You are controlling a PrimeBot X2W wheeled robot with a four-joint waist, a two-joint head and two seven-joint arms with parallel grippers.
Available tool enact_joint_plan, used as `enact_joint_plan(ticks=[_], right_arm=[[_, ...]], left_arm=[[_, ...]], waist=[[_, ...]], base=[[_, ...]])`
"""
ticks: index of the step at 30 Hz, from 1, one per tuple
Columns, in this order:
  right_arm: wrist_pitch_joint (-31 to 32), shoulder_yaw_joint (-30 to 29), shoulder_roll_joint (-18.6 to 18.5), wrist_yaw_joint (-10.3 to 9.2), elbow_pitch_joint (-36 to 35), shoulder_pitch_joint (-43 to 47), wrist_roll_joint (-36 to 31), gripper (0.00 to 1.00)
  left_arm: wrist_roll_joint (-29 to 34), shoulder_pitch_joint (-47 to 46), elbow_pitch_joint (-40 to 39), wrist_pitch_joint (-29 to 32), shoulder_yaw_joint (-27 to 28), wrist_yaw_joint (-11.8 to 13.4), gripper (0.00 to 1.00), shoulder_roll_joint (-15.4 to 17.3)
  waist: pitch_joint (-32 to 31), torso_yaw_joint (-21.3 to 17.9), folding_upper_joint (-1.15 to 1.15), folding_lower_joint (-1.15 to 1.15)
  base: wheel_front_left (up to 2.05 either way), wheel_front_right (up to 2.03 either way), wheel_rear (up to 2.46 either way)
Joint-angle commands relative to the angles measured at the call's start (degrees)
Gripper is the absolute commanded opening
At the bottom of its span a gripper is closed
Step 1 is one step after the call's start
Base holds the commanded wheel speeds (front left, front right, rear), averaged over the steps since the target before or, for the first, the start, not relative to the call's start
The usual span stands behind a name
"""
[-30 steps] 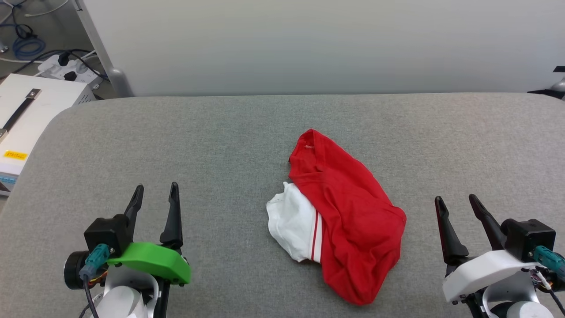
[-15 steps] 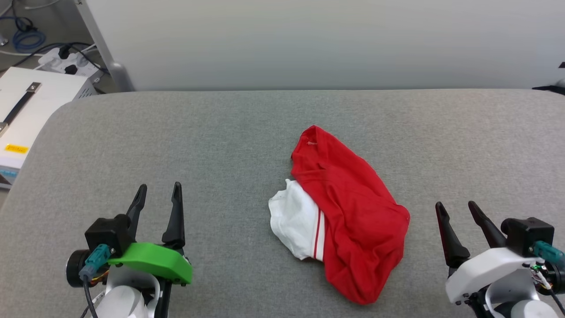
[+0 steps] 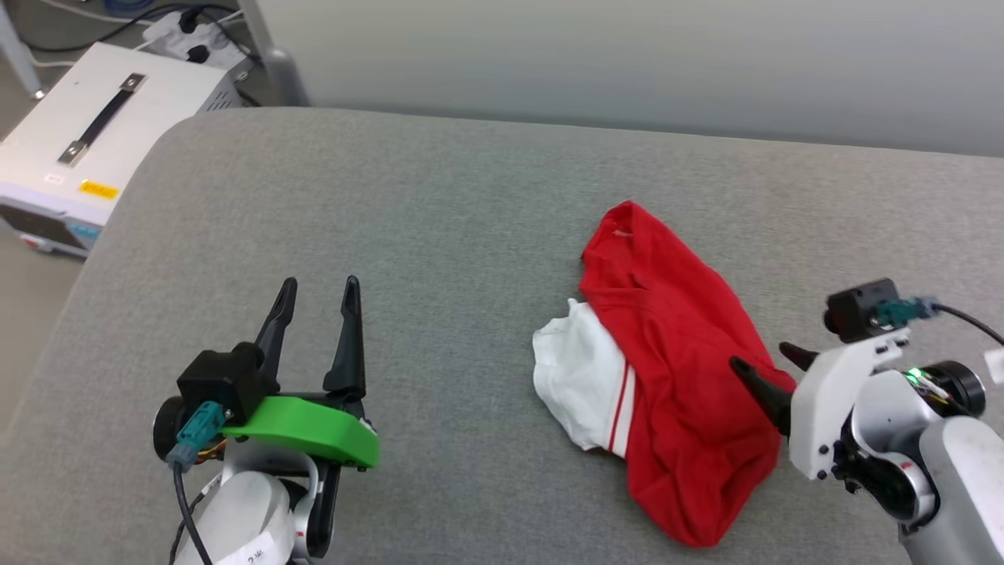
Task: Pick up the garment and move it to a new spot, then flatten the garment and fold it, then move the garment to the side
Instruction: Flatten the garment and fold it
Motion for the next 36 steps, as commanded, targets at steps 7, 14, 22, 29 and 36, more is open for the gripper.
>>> enact_joint_plan(ticks=[7,14,22,29,36], right_arm=[[8.1,7.1,-3.3,-0.04,6.3,-7.2,5.0,1.0],[11.5,8.9,-3.5,-0.04,10.6,-7.6,8.4,0.0],[7.2,5.4,-4.6,-0.04,7.3,-8.4,7.1,0.0],[4.9,-6.8,-2.5,-0.04,4.4,-0.2,4.9,0.0],[3.6,-20.2,7.4,-0.04,3.7,15.0,4.7,0.0]], left_arm=[[2.1,-1.8,0.7,-0.3,1.2,-2.2,1.0,-2.5],[3.5,-1.2,1.5,-0.3,2.9,-3.5,1.0,-4.1],[4.5,0.1,2.4,-0.3,4.4,-4.4,1.0,-4.7],[4.7,1.4,3.3,-0.3,4.9,-4.9,1.0,-4.5],[4.6,2.6,3.8,-0.1,4.5,-4.9,1.0,-4.2]], waist=[[2.8,5.1,0.0,0.0],[2.8,6.1,0.0,0.0],[1.3,3.4,0.0,0.0],[-1.0,0.0,0.0,0.0],[-2.1,-3.0,0.0,0.0]], base=[[0.0,0.0,0.0],[0.0,0.0,0.0],[0.0,0.0,0.0],[0.0,0.0,0.0],[0.0,0.0,0.0]])
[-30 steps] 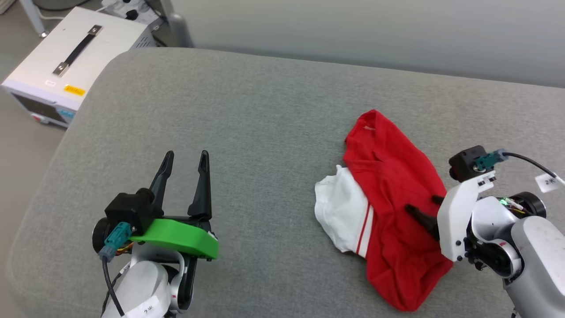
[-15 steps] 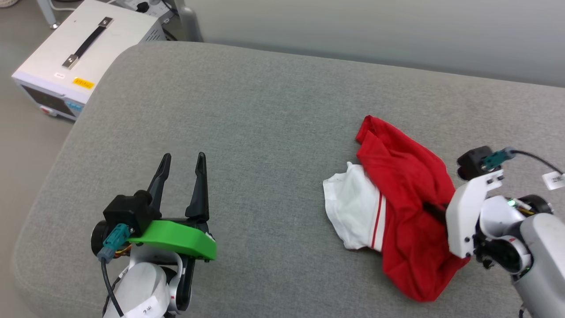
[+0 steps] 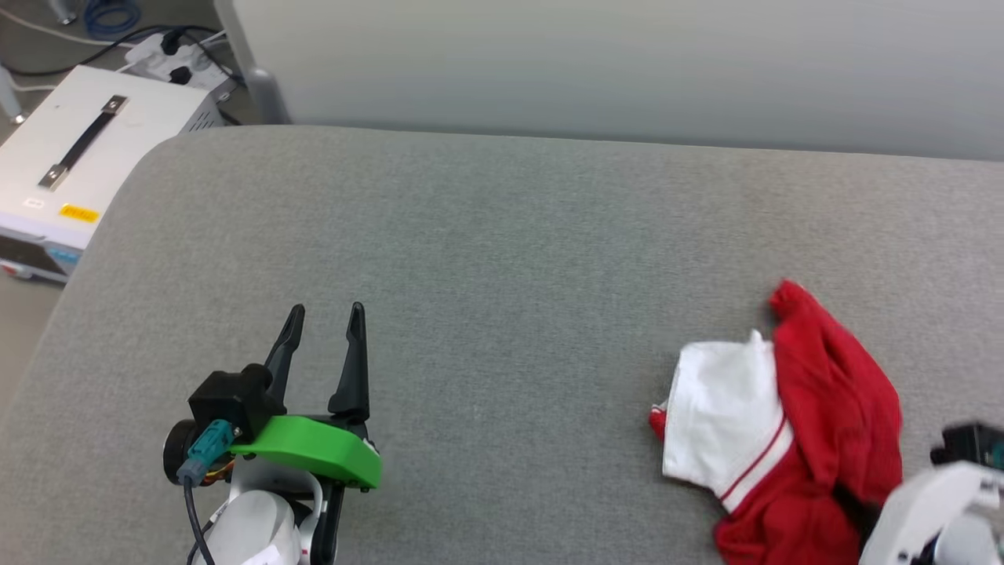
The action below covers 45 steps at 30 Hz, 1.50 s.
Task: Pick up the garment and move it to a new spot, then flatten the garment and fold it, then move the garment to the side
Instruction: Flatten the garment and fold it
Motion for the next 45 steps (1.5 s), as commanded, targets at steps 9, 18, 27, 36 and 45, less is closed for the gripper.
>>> enact_joint_plan(ticks=[9,18,27,36,45], right_arm=[[-3.8,-4.2,9.3,-0.04,-1.0,9.8,-2.9,1.0],[-27.1,-6.0,9.9,-0.04,-7.4,5.5,-10.5,1.0],[-26.0,-0.9,8.9,-0.04,-8.9,4.6,-14.3,1.0],[-7.1,15.5,-1.1,-0.04,-14.8,3.5,-11.4,1.0],[-0.5,24.5,-5.7,-0.04,-11.4,-1.3,-9.4,1.0]], left_arm=[[0.3,1.6,-0.6,1.3,-0.4,0.3,1.0,1.1],[0.0,2.2,-0.5,2.0,-1.0,0.5,1.0,1.5],[-0.5,3.3,-0.4,2.3,-1.2,0.9,1.0,1.7],[-0.8,3.3,-1.0,2.5,-1.7,1.1,1.0,1.7],[-0.9,1.2,-1.0,1.9,-2.4,0.9,1.0,1.1]], waist=[[-0.5,-2.8,0.0,0.0],[-1.3,-2.1,0.0,0.0],[-2.6,-1.4,0.0,0.0],[-2.1,-1.4,0.0,0.0],[1.5,-0.4,0.0,0.0]], base=[[0.0,0.0,0.0],[0.0,0.0,0.0],[0.0,0.0,0.0],[0.0,0.0,0.0],[0.0,0.0,0.0]])
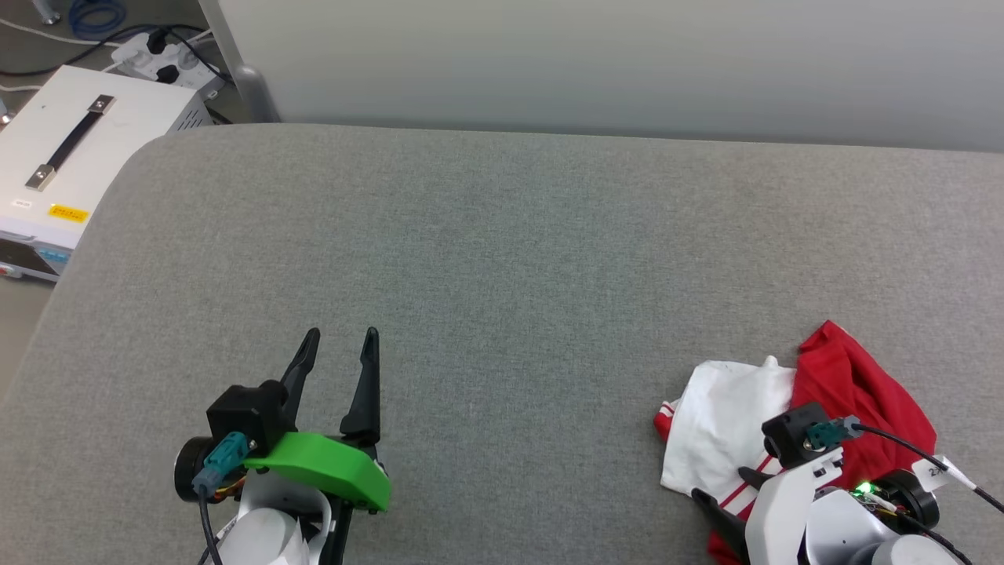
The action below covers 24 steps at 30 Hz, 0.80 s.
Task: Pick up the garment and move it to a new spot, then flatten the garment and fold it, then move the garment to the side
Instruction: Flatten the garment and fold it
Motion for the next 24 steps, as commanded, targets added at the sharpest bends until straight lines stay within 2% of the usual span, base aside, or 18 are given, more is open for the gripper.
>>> enact_joint_plan(ticks=[1,10,11,12,18,24], right_arm=[[0.3,1.0,-0.5,-0.04,1.3,-1.7,0.7,1.0],[-0.5,7.0,-0.5,-0.04,14.6,-6.7,4.4,1.0],[-0.8,7.3,-0.4,-0.04,15.7,-7.1,4.7,0.24],[-1.2,7.5,-0.3,-0.04,16.4,-7.4,5.1,0.0],[-8.7,7.8,0.7,-0.04,16.9,-11.4,6.3,0.0],[-18.4,7.7,5.2,-0.04,14.8,-18.6,6.0,0.0]], left_arm=[[-0.2,-1.4,0.1,-0.4,-0.1,-0.3,1.0,-0.2],[-0.2,-3.6,1.9,-1.5,-0.5,-0.8,1.0,-1.0],[-0.2,-3.7,2.2,-1.6,-0.6,-0.9,1.0,-1.1],[-0.2,-3.8,2.4,-1.6,-0.6,-0.9,1.0,-1.1],[0.0,-4.4,3.3,-2.0,-0.5,-1.2,1.0,-1.1],[0.1,-4.6,3.9,-2.2,-0.6,-1.4,1.0,-1.0]], waist=[[1.7,0.7,0.0,0.0],[4.6,1.8,0.0,0.0],[4.7,1.8,0.0,0.0],[4.7,1.8,0.0,0.0],[4.2,1.7,0.0,0.0],[3.5,1.7,0.0,0.0]], base=[[0.0,0.0,0.0],[0.0,0.0,0.0],[0.0,0.0,0.0],[0.0,0.0,0.0],[0.0,0.0,0.0],[0.0,0.0,0.0]])
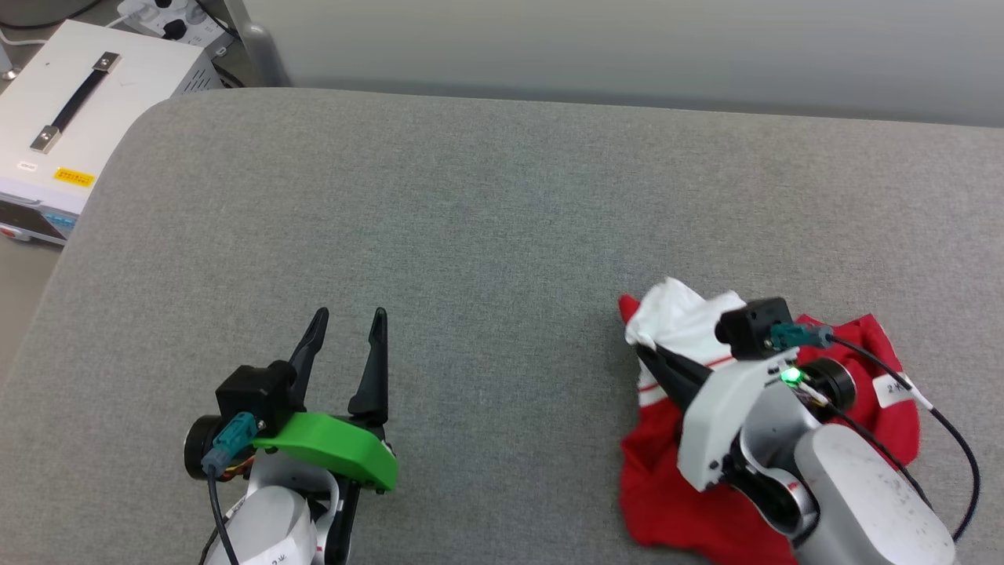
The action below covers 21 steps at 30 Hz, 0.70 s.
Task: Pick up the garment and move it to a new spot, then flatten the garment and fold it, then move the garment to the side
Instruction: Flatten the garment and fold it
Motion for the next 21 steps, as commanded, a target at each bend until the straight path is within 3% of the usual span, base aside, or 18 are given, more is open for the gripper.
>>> enact_joint_plan(ticks=[1,7,14,15,16,17,21], right_arm=[[-1.4,0.9,1.5,-0.02,-0.5,-2.3,-0.1,0.0],[-3.6,7.5,7.1,-0.02,0.7,-7.8,0.7,0.0],[0.7,17.0,8.2,-0.02,9.9,-6.1,4.6,0.0],[0.5,17.5,8.2,-0.02,10.9,-5.7,5.3,0.14],[-0.4,17.8,8.1,-0.02,11.5,-5.5,5.7,0.49],[-1.7,17.7,8.1,-0.02,11.7,-5.4,6.2,1.0],[-9.3,17.0,8.2,-0.02,10.5,-5.3,7.1,1.0]], left_arm=[[0.1,-0.9,0.2,-0.4,-0.1,-0.3,1.0,0.0],[0.2,-1.5,0.6,-0.5,-0.7,-0.6,1.0,-0.3],[-0.1,-2.1,1.6,-0.6,-1.1,-1.0,1.0,-1.1],[-0.1,-2.1,1.7,-0.6,-1.1,-1.1,1.0,-1.1],[-0.1,-2.1,1.9,-0.6,-1.0,-1.1,1.0,-1.1],[-0.1,-2.1,2.0,-0.7,-1.0,-1.1,1.0,-1.1],[-0.2,-1.6,2.4,-0.7,-0.6,-1.0,1.0,-0.9]], waist=[[-0.1,0.1,0.0,-0.01],[0.3,1.3,0.0,-0.01],[1.2,2.9,0.0,-0.01],[1.3,2.9,0.0,-0.01],[1.4,2.9,0.0,-0.01],[1.4,2.9,0.0,-0.01],[0.9,2.2,0.0,-0.01]], base=[[0.0,0.0,0.0],[0.0,0.0,0.0],[0.0,0.0,0.0],[0.0,0.0,0.0],[0.0,0.0,0.0],[0.0,0.0,0.0],[0.0,0.0,0.0]])
